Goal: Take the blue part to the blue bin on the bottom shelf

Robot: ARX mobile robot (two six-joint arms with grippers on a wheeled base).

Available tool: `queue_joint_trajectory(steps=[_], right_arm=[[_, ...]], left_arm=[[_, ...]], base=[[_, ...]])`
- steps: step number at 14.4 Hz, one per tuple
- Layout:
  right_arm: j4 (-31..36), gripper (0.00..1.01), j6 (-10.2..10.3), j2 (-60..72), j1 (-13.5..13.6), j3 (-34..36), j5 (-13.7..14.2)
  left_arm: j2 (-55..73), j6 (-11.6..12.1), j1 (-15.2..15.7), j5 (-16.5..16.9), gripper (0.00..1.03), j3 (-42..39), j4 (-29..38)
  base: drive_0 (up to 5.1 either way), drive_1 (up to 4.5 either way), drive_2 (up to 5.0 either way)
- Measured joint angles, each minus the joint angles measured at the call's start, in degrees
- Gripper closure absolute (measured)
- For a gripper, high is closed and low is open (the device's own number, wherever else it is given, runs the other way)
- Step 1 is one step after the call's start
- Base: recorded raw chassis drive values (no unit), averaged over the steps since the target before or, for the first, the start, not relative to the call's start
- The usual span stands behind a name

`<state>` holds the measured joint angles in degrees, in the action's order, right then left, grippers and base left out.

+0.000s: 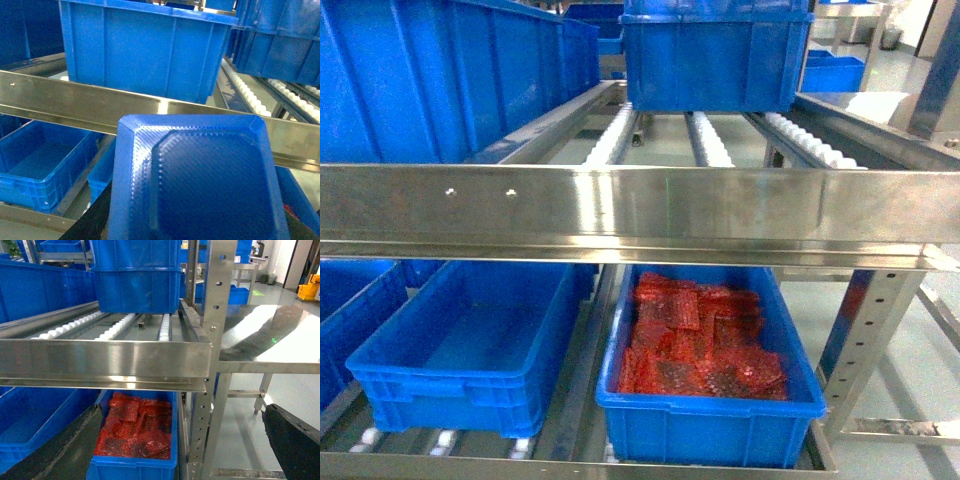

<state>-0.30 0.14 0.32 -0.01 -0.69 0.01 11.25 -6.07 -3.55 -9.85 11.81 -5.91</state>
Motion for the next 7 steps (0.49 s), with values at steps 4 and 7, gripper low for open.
queue_joint_trajectory(steps=[4,7], right_arm=[[-0.07,0.03,0.0,0.0,0.0,0.0,0.0],[0.07,0.03,0.02,0.0,0.0,0.0,-0.22]], left_arm=[[0.0,0.0,0.0,0.0,0.6,0.0,-0.02],[-0.02,0.0,0.0,-0.39,0.6,0.0,-0.15]], base=[[-5.1,2.59,2.1],[0.0,0.0,0.0]])
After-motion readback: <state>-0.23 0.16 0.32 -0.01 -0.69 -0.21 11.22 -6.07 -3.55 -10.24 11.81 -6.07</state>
